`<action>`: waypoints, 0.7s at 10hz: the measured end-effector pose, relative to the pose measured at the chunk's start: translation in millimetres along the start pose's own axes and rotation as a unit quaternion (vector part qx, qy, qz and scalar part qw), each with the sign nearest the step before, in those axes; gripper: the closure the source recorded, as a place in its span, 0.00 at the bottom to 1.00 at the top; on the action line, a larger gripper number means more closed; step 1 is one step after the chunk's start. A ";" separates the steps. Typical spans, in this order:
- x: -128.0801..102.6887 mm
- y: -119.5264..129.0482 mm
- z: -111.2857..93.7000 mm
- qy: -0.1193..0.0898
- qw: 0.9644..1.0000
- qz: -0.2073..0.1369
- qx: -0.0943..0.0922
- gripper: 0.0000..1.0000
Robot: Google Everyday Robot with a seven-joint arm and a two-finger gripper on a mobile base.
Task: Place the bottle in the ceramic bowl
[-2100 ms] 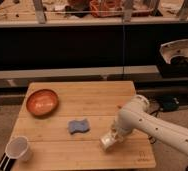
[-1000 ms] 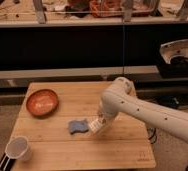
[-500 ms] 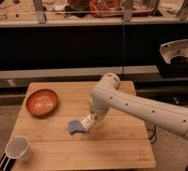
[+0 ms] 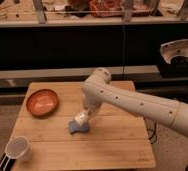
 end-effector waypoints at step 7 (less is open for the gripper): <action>-18.8 -44.1 1.8 -0.002 1.000 -0.011 0.005 1.00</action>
